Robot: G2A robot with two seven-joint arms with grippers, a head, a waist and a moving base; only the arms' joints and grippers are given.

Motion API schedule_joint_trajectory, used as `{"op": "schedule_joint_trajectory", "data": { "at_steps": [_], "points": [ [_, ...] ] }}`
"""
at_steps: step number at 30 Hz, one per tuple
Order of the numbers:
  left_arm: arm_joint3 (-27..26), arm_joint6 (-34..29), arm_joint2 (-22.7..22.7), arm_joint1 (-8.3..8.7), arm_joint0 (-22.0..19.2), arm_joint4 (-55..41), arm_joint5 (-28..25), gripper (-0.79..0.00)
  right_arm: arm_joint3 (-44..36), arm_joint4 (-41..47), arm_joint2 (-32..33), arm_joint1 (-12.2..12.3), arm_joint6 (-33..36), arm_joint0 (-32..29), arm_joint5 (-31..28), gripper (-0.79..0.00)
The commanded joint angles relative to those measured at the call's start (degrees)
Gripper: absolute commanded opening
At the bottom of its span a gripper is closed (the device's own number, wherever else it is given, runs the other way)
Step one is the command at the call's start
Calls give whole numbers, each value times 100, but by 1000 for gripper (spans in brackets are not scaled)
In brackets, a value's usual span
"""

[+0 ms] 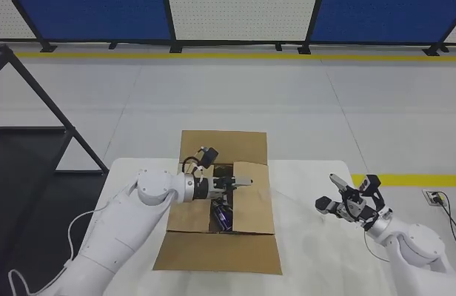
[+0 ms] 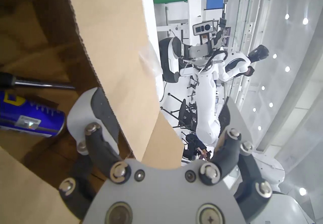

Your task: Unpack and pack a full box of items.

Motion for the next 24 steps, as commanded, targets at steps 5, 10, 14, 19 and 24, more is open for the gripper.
{"op": "schedule_joint_trajectory", "data": {
  "at_steps": [5,10,14,19,24],
  "points": [
    [-120,-158,-132,4,-38,-41,-87,0,56,80,0,40,98,44,-25,0],
    [-243,-96,-88,-37,-102,109,14,0,61,-22,-10,91,259,44,-66,0],
    [-265,-95,-13,-94,-187,188,70,0,25,-470,-82,156,402,-7,-71,0],
    [-211,-97,58,-171,-289,207,79,0,-19,-872,-245,201,475,-189,-199,0],
    [-138,-120,108,-241,-382,217,55,0,255,-741,-464,167,187,-153,-94,0]
  ]
}}
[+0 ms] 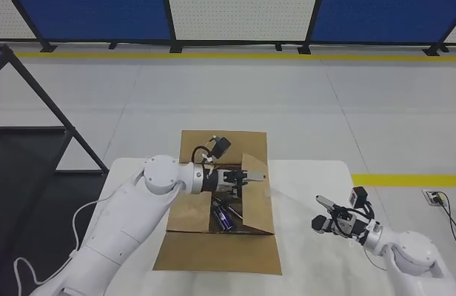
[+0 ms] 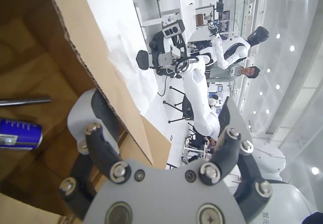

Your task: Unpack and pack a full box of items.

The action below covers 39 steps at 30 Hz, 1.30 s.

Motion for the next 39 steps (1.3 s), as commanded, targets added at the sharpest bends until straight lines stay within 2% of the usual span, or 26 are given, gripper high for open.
{"op": "schedule_joint_trajectory", "data": {
  "at_steps": [1,9,14,30,39],
  "points": [
    [29,-12,13,-24,-33,4,-10,0,169,109,-112,-29,-195,84,93,0],
    [132,-37,79,-123,-180,78,10,0,653,173,-544,-103,-416,374,37,0],
    [215,-34,152,-207,-288,102,28,0,819,184,-577,-92,-422,446,-41,0],
    [464,-101,238,-401,-466,155,-39,0,1296,316,-693,-118,-1128,735,110,0],
    [513,-114,227,-463,-505,241,-13,0,1338,524,-381,-19,-785,643,-264,0]
  ]
}}
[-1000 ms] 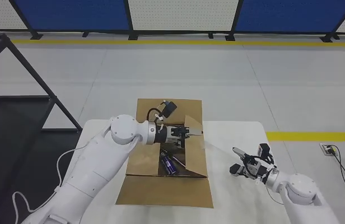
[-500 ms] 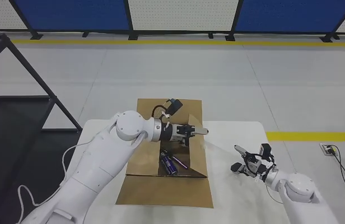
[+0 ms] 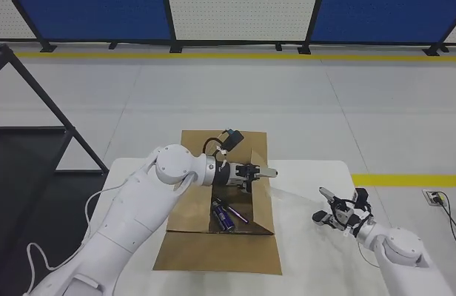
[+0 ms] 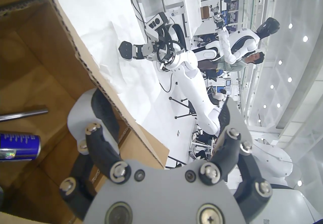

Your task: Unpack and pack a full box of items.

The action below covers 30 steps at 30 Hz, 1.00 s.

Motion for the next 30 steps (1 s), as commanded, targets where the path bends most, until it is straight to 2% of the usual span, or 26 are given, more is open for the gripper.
{"op": "schedule_joint_trajectory", "data": {
  "at_steps": [1,13,19,24,29,30],
  "points": [
    [4,5,16,-21,-15,25,23,0,-26,99,91,20,41,-46,-81,0],
    [70,52,163,-207,-204,126,159,0,-98,1374,583,65,554,-301,-525,0],
    [264,333,337,-419,-360,42,213,0,-205,2337,880,83,1473,-502,-843,0],
    [605,560,523,-655,-458,-86,76,0,-990,2750,1159,138,2190,-971,-1016,0],
    [983,1004,568,-901,-461,-446,-176,0,-2100,3148,1332,140,2286,-1594,-1090,0],
    [1050,1062,574,-947,-451,-517,-243,0,-2332,3098,1400,145,2089,-1742,-1120,0]
  ]
}}
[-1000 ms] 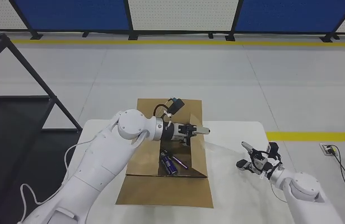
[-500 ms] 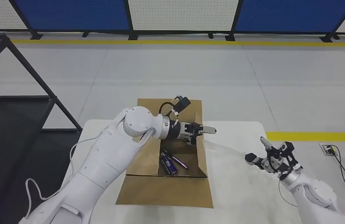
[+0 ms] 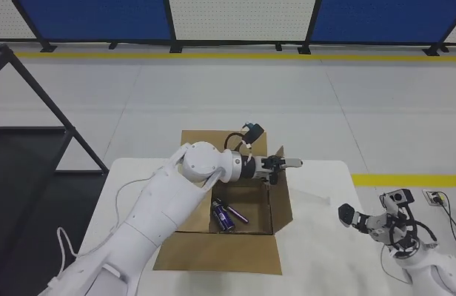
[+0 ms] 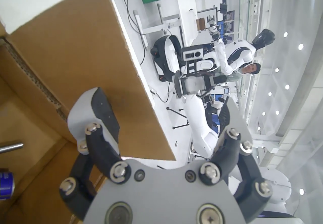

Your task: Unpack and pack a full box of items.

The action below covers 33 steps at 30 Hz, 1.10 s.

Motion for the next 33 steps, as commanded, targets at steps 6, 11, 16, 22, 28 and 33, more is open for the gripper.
{"op": "schedule_joint_trajectory", "data": {
  "at_steps": [6,11,16,22,28,33],
  "points": [
    [483,164,-2,-288,11,-456,-392,0,-351,-79,84,7,-279,-208,-42,0],
    [788,132,31,-447,-10,-523,-540,0,-413,-127,59,6,-324,-226,-29,0],
    [1029,69,41,-576,-24,-538,-647,0,-965,-506,-178,8,-469,-351,94,0],
    [1253,-10,4,-685,-54,-530,-744,0,-1498,-688,-387,18,-358,-435,210,0],
    [1407,-91,-53,-760,-71,-496,-807,0,-1924,-887,-432,42,-426,-508,301,0],
    [1505,-159,-124,-800,-78,-477,-863,0,-1963,-1736,-635,57,-1159,-318,506,0]
  ]
}}
